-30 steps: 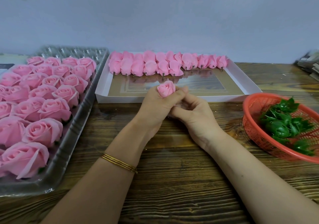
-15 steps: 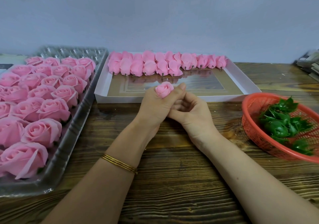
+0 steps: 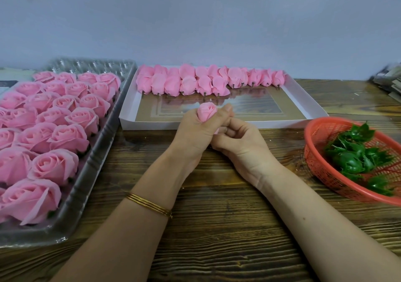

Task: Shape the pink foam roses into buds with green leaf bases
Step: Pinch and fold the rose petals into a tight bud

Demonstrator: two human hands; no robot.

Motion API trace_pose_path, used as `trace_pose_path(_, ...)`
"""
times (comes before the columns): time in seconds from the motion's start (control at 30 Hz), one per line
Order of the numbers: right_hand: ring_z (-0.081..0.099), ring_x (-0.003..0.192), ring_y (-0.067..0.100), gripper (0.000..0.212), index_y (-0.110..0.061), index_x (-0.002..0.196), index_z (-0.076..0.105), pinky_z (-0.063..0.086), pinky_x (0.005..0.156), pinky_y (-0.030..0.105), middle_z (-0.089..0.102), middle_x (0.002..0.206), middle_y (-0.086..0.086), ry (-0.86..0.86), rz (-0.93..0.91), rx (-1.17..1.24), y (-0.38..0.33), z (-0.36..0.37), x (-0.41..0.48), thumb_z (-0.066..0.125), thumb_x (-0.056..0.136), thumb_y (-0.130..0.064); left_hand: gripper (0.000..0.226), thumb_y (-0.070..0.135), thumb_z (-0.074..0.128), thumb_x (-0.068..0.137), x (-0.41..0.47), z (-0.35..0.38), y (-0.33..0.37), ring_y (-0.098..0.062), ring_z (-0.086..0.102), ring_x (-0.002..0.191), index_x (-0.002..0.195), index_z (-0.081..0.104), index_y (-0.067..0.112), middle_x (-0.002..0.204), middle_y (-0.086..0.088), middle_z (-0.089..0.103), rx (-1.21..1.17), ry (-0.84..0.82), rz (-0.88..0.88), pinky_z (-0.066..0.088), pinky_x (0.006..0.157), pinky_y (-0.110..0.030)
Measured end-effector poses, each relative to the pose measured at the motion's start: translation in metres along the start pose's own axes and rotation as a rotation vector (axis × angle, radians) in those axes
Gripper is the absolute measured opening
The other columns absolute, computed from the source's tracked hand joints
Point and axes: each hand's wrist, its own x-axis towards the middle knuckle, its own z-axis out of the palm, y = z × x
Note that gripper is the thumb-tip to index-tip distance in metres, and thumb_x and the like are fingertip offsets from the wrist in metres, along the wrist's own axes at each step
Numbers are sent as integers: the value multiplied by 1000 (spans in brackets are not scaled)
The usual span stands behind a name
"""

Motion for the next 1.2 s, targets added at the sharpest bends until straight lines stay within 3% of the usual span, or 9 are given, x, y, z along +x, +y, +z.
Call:
trace_pose_path(0.13,60,69,10,25,-4,86,67,49,78,24,66,67,-2,40,-46,-81,1,2,-1,64,76,19,20,20,65,92,0,0,-2,-24,66,70,90,69,0,81,-22,66,-4,-38,-4,58,70,-31)
trace_pose_path(0.27,59,78,20,28,-2,86,68,48,87,32,65,78,12,-3,-12,-29,-3,1,-3,57,78,22,59,33,72,79,-1,-5,1,-28,60,75,98,56,-21,85,-27,57,27,-107,41,50,69,-33)
trace_pose_path(0.33,56,75,20,25,0,86,67,47,77,26,61,80,14,-42,23,-13,-6,2,-4,53,81,21,65,35,74,80,-2,-7,2,-27,53,70,101,52,-23,83,-25,52,69,-142,58,42,60,-30)
trace_pose_path(0.47,54,65,11,27,-2,77,64,44,66,20,59,65,6,-69,77,4,-10,-1,-3,49,84,20,52,28,66,85,-1,-9,1,-16,49,59,98,55,-21,76,-18,51,107,-160,79,39,53,-28)
trace_pose_path(0.6,54,87,19,30,-4,97,65,46,91,32,59,92,13,-58,159,103,-14,-1,-2,53,70,2,17,15,68,90,0,-8,-6,-9,61,70,81,69,0,73,-1,66,177,-62,127,48,61,-21)
trace_pose_path(0.67,55,90,21,40,-8,103,65,44,98,36,62,97,11,-3,174,211,-16,-2,-1,56,65,-15,3,10,71,88,0,-6,-7,-2,65,68,90,70,11,75,6,70,223,17,143,51,60,-16)
trace_pose_path(0.8,62,95,19,36,-9,98,68,49,90,31,69,97,8,65,130,168,-16,0,-1,62,71,-32,25,14,78,81,-1,-3,-10,4,63,72,101,64,10,84,9,67,397,100,238,50,66,-14)
trace_pose_path(0.97,69,86,16,39,-3,100,65,55,72,23,72,89,10,74,85,139,-17,4,-4,70,67,-24,3,5,73,80,-1,-2,-10,-1,58,82,80,70,4,101,9,54,643,124,335,46,75,-16)
trace_pose_path(1.2,71,76,16,30,0,91,63,56,68,24,73,78,10,89,74,168,-16,3,-5,71,66,-15,8,9,73,85,-3,-2,-10,9,54,77,78,70,10,100,1,56,674,89,346,41,70,-5)
